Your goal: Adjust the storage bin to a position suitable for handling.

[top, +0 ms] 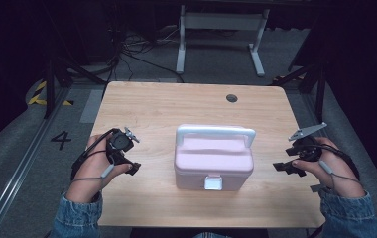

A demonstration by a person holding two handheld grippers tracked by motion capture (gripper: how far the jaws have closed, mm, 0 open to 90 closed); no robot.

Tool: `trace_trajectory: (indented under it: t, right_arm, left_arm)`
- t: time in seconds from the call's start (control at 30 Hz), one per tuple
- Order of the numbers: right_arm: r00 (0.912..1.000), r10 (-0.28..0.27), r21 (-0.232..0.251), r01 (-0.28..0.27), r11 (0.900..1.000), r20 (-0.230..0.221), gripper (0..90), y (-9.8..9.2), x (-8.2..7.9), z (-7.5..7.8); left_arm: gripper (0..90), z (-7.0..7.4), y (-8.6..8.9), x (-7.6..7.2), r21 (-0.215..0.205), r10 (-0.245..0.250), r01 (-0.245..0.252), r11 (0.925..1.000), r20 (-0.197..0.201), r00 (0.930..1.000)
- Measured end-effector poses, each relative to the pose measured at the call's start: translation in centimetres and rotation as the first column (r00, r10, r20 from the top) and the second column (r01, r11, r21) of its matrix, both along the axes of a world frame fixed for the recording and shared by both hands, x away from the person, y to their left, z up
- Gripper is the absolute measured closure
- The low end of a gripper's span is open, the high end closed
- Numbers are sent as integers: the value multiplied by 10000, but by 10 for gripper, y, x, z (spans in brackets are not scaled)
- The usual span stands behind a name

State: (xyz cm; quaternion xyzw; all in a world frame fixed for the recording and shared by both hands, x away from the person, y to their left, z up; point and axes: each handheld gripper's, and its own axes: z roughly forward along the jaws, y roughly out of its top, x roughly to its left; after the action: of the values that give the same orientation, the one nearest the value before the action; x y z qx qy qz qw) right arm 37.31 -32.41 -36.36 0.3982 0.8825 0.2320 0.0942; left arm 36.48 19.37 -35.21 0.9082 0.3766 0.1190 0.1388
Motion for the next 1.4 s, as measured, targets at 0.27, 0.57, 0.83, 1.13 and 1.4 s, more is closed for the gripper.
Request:
trace_trajectory:
  t: [0.27, 0.57, 0.83, 1.13, 1.4]
  right_arm:
    - [9998, 140, 174, -143, 9997, 141, 243, -3, -1, 0]
    - [9988, -81, 316, 66, 9995, 473, 274, -8, -7, 3]
    - [9920, -402, 589, 333, 9977, 1198, 289, -15, -16, 2]
    - [9858, -946, 812, 839, 9932, 1384, 296, -23, -22, 3]
    - [9830, -1129, 965, 995, 9904, 1450, 322, -20, -22, 2]
  left_arm:
    - [207, 4, -4, 0, -528, -274, 286, 9982, 228, 9994]
    - [239, 26, -17, -2, -2255, -765, 1080, 9682, 1441, 9866]
    - [268, 37, -37, -2, -3722, -1808, 2604, 8908, 2353, 9549]
    - [279, 37, -59, 5, -3858, -2312, 3351, 8596, 2912, 9283]
    - [276, 30, -80, 11, -4740, -2204, 3589, 8040, 3231, 9204]
